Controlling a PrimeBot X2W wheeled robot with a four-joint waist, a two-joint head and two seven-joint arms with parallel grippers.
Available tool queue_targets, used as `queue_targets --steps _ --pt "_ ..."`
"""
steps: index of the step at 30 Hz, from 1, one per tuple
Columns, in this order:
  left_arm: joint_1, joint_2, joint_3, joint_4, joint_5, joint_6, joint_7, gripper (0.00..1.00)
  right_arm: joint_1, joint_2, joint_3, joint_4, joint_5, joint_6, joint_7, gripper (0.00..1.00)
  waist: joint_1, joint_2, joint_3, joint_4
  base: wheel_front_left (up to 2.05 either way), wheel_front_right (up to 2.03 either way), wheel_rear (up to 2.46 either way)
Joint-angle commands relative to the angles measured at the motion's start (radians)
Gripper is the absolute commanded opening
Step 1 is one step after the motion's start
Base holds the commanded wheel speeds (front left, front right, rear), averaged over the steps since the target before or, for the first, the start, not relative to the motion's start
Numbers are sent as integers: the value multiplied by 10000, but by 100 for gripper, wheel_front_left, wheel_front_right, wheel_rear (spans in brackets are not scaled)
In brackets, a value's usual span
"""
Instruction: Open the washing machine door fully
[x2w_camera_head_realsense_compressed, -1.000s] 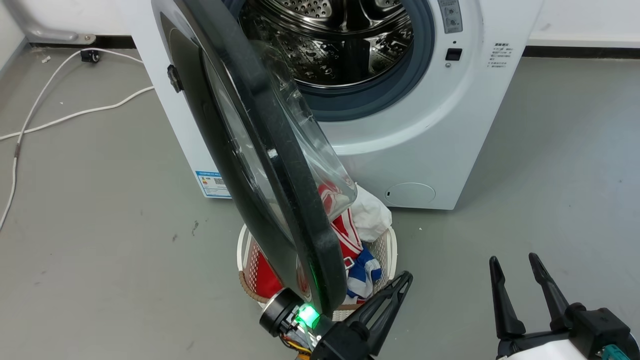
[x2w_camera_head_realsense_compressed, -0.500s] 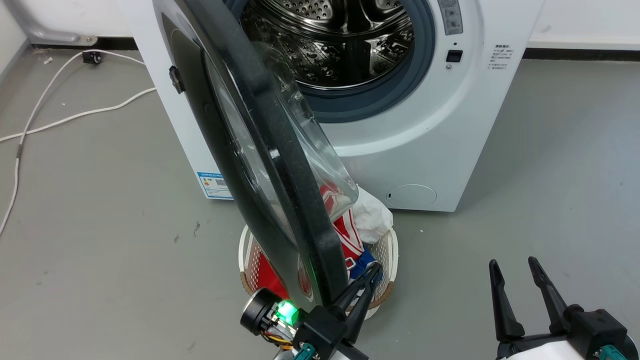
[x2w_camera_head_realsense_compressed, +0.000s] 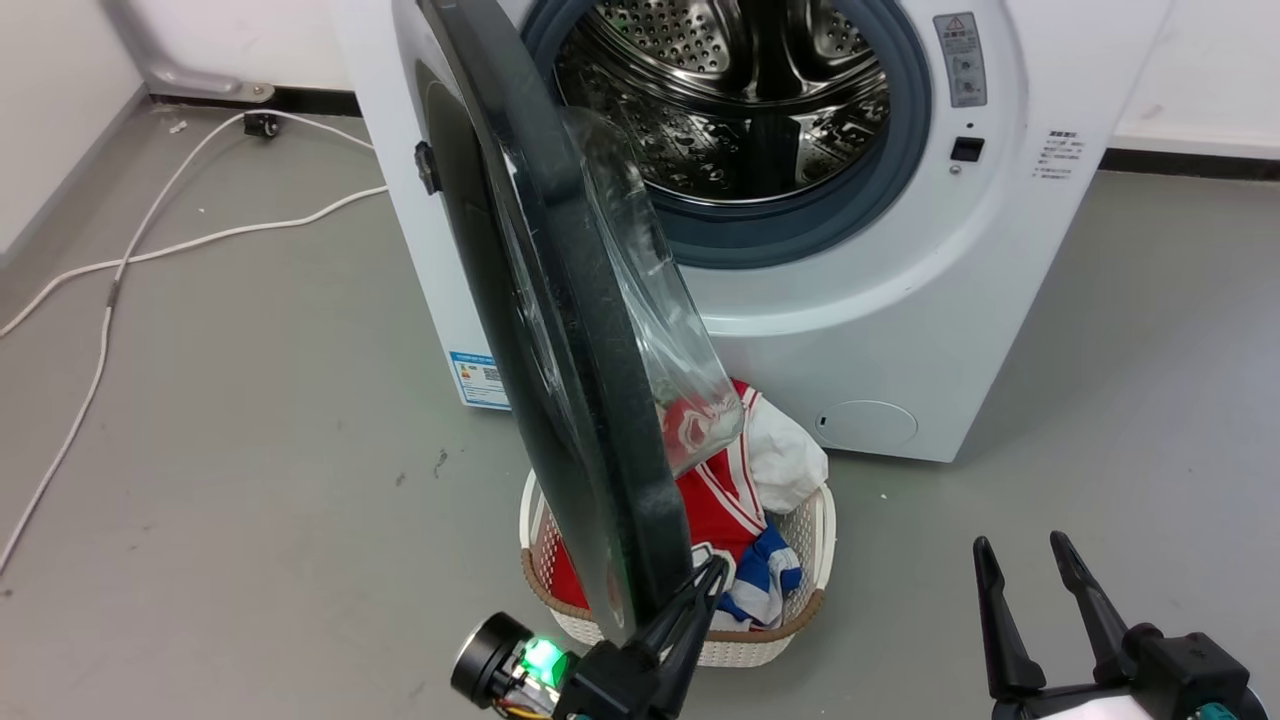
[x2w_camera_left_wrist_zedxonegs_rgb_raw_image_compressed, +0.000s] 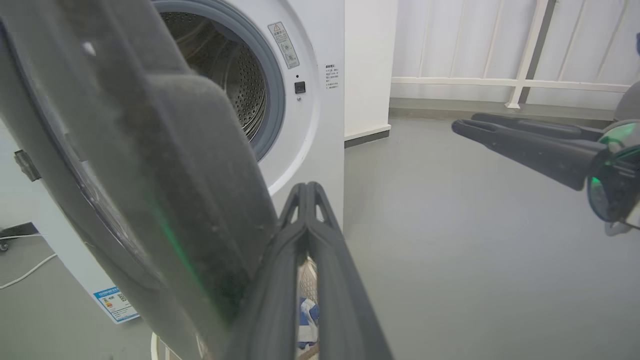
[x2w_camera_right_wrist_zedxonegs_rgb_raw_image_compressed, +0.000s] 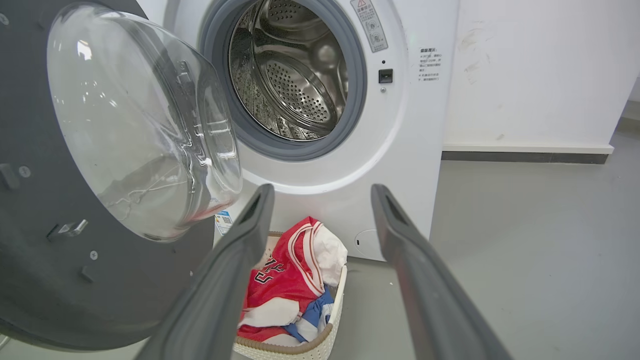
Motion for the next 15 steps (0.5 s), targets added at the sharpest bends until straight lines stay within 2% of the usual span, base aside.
queue_targets --steps 1,11,15 --pt "133 252 337 16 20 203 43 0 77 33 3 18 83 -2 -21 100 1 0 -32 99 0 0 0" --pt "828 318 876 -355 -40 507 36 0 160 33 170 110 152 -2 -21 100 1 0 51 524 0 0 0" --pt "980 424 1385 -595 -69 690 34 0 180 33 168 130 137 -2 -21 100 1 0 144 783 0 0 0"
